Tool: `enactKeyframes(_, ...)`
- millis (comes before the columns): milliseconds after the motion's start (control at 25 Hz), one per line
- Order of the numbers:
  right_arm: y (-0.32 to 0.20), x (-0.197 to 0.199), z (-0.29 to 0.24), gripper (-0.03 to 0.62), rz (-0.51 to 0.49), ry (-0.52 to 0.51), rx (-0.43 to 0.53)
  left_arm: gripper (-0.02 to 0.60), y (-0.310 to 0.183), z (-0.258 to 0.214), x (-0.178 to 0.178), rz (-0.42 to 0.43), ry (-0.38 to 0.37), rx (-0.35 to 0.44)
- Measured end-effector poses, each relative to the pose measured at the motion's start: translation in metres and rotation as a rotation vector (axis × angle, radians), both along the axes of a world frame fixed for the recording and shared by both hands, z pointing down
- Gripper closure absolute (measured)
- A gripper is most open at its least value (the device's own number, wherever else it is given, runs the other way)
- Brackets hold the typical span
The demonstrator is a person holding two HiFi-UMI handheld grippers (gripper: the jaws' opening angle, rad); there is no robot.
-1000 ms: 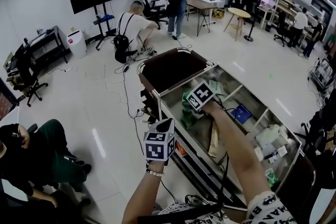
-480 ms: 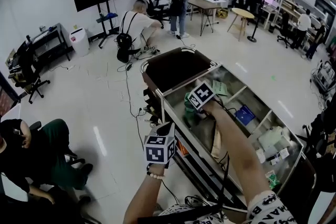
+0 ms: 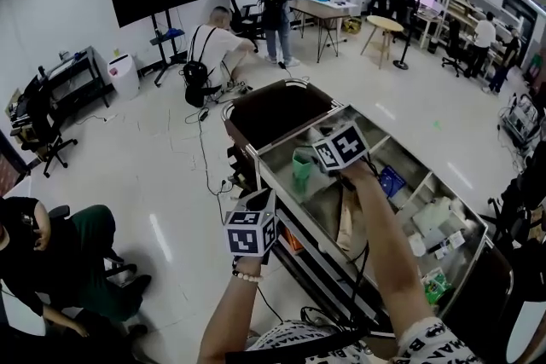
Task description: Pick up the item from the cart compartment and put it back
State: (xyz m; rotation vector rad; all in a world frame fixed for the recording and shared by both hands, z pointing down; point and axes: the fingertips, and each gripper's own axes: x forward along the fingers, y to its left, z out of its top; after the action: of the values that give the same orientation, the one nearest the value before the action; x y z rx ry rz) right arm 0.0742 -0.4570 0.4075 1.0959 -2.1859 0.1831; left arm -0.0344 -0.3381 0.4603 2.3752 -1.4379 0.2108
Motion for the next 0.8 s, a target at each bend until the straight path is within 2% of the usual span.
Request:
enactKeyframes(80, 0.019, 0.002, -0.038, 0.335, 0.030, -0.104, 0.115, 0.581, -0.001, -0.007, 0.001, 0.005, 0.004, 0.015)
enactKeyframes(160, 0.040, 0.003, -0.067, 0.418, 0.061, -0.184, 0.236, 0.581, 0.000, -0.013, 0.003, 0.009, 0.019, 0.025)
enactKeyframes(200, 0.051, 0.005, -0.077, 0.513, 0.080, -0.207, 0.293, 0.581, 0.002, -0.015, 0.004, 0.012, 0.025, 0.031)
enactKeyframes(240, 0.061, 0.007, -0.086, 0.562, 0.098, -0.224, 0.344, 0.581, 0.003, -0.017, 0.005, 0.014, 0.028, 0.039)
enactKeyframes(400, 0.105, 0.014, -0.105, 0.579, 0.128, -0.338, 0.463, 0.581, 0.012, -0.026, 0.012, 0.037, 0.017, 0.068)
enactKeyframes(600, 0.155, 0.012, -0.099, 0.580, 0.095, -0.492, 0.443, 0.581, 0.030, -0.033, 0.017, 0.049, 0.030, 0.097)
enactKeyframes(800, 0.188, 0.012, -0.080, 0.580, 0.094, -0.514, 0.440, 0.581, 0.047, -0.037, 0.022, 0.058, 0.055, 0.122)
